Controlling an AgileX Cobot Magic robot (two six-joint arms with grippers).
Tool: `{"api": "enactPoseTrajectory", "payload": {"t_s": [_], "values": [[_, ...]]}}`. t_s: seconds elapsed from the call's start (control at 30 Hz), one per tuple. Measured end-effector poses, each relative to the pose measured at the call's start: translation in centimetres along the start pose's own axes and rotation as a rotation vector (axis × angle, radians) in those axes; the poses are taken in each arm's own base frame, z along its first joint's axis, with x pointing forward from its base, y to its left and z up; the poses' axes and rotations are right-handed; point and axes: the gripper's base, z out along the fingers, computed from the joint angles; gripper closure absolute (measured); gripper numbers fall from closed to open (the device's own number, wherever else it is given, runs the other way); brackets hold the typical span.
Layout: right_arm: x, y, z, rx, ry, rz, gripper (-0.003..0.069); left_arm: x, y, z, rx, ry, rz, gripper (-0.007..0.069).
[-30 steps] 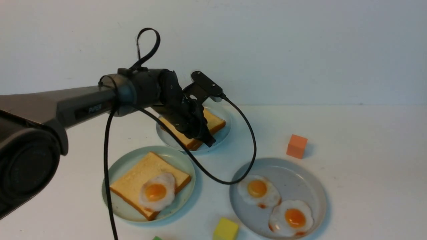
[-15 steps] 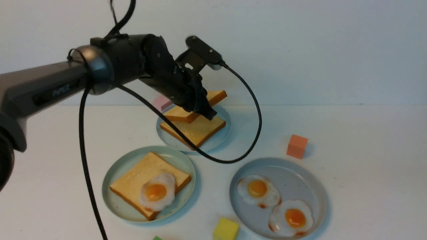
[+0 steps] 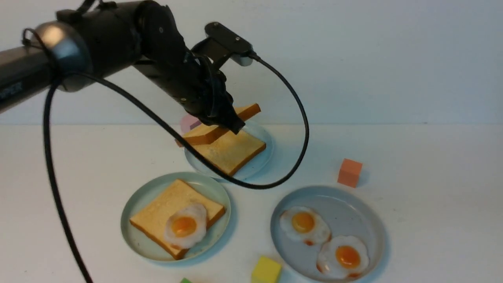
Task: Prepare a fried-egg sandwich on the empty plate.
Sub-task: Use the left arm to place a slice of bread on the fried egg in the middle
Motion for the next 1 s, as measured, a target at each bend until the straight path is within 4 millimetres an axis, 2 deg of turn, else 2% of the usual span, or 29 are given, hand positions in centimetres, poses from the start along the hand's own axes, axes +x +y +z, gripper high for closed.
{"api": "enactPoseTrajectory", "payload": {"t_s": [0.03, 0.07, 0.1, 0.17, 0.2, 0.27, 0.3, 0.33, 0.43, 0.53, 0.67, 1.0], "values": [[0.0, 0.0, 0.0, 0.005, -0.002, -0.002, 0.0627, 0.5, -0.3, -0.6, -0.005, 0.008, -0.013, 0.0638], [0.0, -0.1, 0.0, 0.006, -0.003, -0.003, 0.0627, 0.7, -0.3, -0.5, -0.004, 0.015, -0.016, 0.0638], [-0.1, -0.1, 0.0, 0.013, -0.007, -0.006, 0.0627, 1.6, -0.9, -1.3, -0.019, 0.028, -0.024, 0.0638], [-0.1, -0.2, 0.0, 0.023, -0.012, -0.010, 0.0627, 3.4, -2.0, -1.5, -0.036, 0.063, -0.026, 0.0638], [-0.1, -0.2, 0.0, 0.025, -0.013, -0.011, 0.0627, 3.3, -2.2, -1.7, -0.038, 0.054, -0.028, 0.0638], [-0.2, -0.4, 0.0, 0.043, -0.022, -0.020, 0.0627, 5.3, -4.4, -1.4, -0.051, 0.093, 0.005, 0.0638], [-0.2, -0.4, 0.0, 0.047, -0.024, -0.022, 0.0627, 5.4, -4.7, -1.4, -0.048, 0.096, 0.004, 0.0638], [-0.3, -0.5, 0.0, 0.055, -0.028, -0.025, 0.0627, 6.3, -5.8, -1.0, -0.054, 0.124, 0.024, 0.0638], [-0.3, -0.6, 0.0, 0.064, -0.033, -0.029, 0.0627, 8.0, -7.2, -0.1, -0.079, 0.182, 0.057, 0.0638], [-0.3, -0.6, 0.0, 0.064, -0.033, -0.029, 0.0627, 9.3, -7.3, 0.4, -0.141, 0.223, 0.078, 0.0638], [-0.3, -0.5, 0.0, 0.054, -0.028, -0.025, 0.0625, 9.8, -6.7, 0.6, -0.208, 0.230, 0.112, 0.0638], [-0.2, -0.4, 0.0, 0.044, -0.023, -0.021, 0.0624, 11.9, -7.5, 1.7, -0.177, 0.215, 0.158, 0.0638]]}}
